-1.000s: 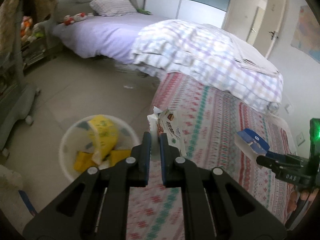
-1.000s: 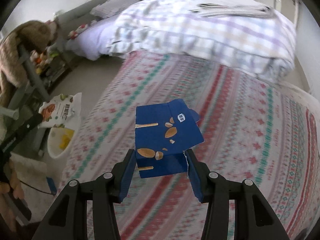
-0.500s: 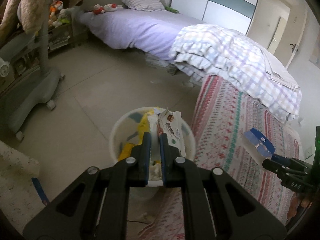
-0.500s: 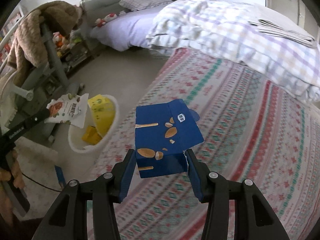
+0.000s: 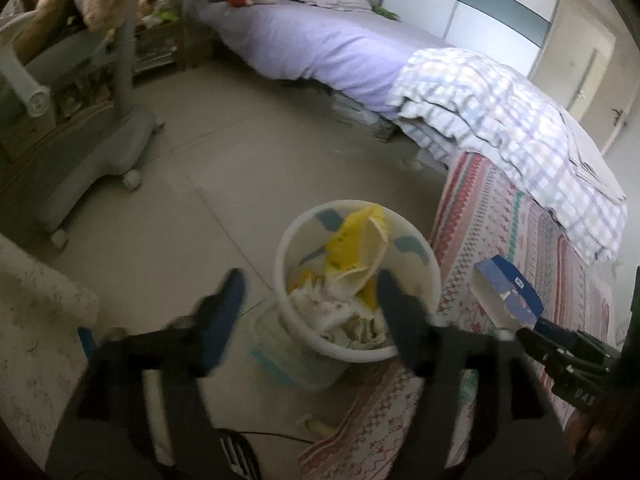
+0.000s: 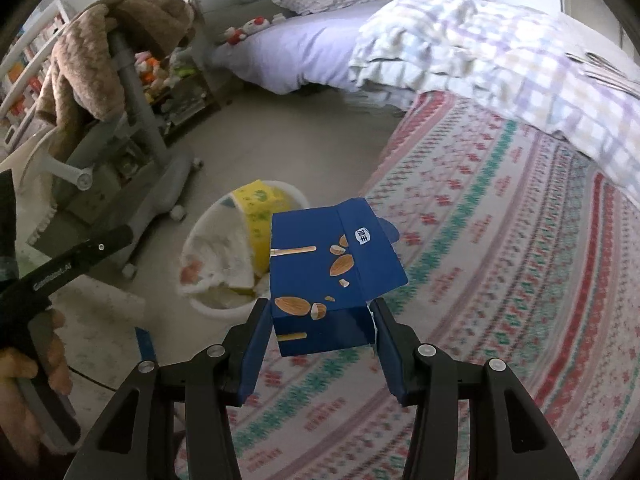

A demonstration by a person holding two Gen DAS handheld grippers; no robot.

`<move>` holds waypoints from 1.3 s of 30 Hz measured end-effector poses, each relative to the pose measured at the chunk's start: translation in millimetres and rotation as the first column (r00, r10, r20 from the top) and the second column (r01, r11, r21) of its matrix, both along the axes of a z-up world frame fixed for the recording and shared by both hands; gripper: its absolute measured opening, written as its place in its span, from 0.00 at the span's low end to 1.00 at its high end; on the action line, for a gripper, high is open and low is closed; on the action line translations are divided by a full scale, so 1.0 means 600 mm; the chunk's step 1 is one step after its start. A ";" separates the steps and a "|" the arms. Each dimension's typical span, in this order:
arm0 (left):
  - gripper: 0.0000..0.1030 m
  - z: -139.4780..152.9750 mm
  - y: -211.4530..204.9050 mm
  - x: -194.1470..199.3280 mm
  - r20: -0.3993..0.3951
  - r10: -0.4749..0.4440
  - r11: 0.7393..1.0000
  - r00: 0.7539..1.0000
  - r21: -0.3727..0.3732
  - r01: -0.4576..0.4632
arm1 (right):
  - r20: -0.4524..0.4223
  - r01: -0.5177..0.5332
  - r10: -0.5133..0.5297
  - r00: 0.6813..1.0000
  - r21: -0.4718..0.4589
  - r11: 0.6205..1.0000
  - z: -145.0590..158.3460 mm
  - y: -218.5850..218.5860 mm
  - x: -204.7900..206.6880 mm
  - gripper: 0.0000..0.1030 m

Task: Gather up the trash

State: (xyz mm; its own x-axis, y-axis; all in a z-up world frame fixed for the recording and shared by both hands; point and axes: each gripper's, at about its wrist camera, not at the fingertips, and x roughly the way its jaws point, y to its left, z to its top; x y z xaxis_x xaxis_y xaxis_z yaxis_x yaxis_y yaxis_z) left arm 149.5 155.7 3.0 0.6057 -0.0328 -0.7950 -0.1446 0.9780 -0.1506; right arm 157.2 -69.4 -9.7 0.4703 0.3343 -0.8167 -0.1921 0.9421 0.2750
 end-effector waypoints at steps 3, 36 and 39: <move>0.78 -0.003 0.007 -0.002 -0.036 0.023 0.999 0.999 0.027 -0.022 | -0.012 -0.018 0.018 1.000 0.004 1.000 -0.001 0.018 0.009 0.49; 0.99 0.002 -0.011 -0.052 -0.105 -0.021 0.999 0.994 0.037 0.025 | -0.060 0.090 -0.090 0.994 0.005 0.996 0.054 -0.056 -0.016 0.75; 0.99 0.016 -0.040 -0.071 -0.090 -0.050 0.998 0.995 0.032 0.053 | -0.029 0.125 -0.126 0.992 -0.023 0.992 0.069 -0.094 -0.059 0.77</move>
